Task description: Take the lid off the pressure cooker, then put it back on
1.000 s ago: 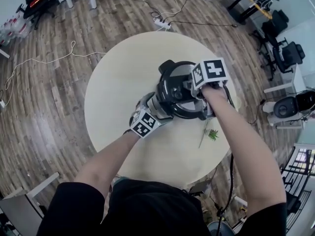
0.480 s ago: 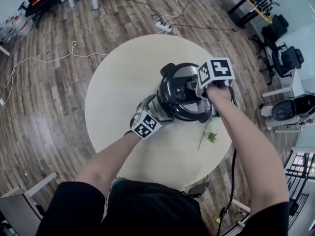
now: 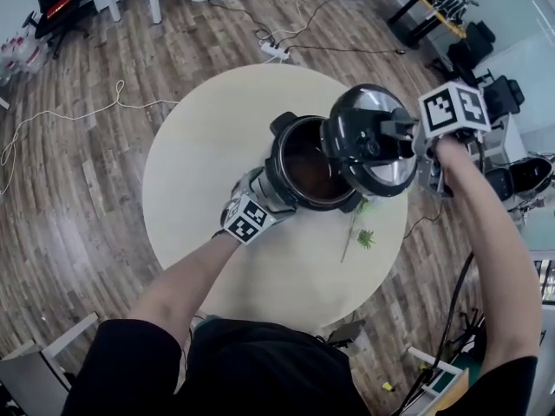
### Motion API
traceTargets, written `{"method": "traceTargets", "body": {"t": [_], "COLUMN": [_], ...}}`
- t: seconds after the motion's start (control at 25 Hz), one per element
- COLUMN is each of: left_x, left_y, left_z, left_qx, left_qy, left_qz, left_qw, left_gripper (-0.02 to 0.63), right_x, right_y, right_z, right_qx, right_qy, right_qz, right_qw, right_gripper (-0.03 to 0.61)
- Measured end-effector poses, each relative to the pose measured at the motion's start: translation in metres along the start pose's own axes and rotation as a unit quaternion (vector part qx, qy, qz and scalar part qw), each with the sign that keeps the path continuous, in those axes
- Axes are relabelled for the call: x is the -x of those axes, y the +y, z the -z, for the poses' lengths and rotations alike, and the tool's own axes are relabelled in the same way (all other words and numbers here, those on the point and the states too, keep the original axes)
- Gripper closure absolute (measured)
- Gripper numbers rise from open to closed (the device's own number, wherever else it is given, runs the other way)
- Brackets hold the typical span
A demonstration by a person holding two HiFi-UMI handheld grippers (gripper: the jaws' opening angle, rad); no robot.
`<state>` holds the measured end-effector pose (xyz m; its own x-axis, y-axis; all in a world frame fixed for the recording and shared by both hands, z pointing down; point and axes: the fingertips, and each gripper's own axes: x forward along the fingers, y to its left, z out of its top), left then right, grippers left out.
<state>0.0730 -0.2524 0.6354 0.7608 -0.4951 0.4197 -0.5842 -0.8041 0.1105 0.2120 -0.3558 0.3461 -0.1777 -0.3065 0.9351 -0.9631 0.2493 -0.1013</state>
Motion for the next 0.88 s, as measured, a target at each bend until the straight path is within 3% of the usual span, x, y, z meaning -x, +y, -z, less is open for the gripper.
{"method": "traceTargets", "body": {"t": [0.16,0.36,0.48,0.68,0.88], "left_x": [0.001,0.001,0.000,0.003,0.007], "left_y": [-0.001,-0.001,-0.003,0.000,-0.002], "left_z": [0.000,-0.001,-0.001,-0.005,-0.003], "left_qx": [0.001,-0.002,-0.005,-0.004,-0.001], "left_qy": [0.003,-0.003,-0.004,0.003,0.009], "left_qz": [0.001,0.003,0.004,0.000,0.001], "left_qw": [1.0000,1.0000,1.0000,1.0000,1.0000], "left_gripper": [0.023,0.023,0.022,0.022,0.023], "right_x": [0.034,0.046,0.041,0.017,-0.028], "right_y": [-0.051,-0.099,-0.114,-0.113,-0.069], "right_z": [0.031,0.111,0.164,0.234,0.295], "right_qx": [-0.012,-0.035,-0.046,-0.057,-0.044], "right_qy": [-0.008,0.024,0.044,0.067,0.079], "right_qz": [0.040,0.070,0.066,0.053,0.021], "right_qw": [0.999,0.997,0.996,0.995,0.996], "right_gripper": [0.293,0.293,0.293,0.293,0.291]}}
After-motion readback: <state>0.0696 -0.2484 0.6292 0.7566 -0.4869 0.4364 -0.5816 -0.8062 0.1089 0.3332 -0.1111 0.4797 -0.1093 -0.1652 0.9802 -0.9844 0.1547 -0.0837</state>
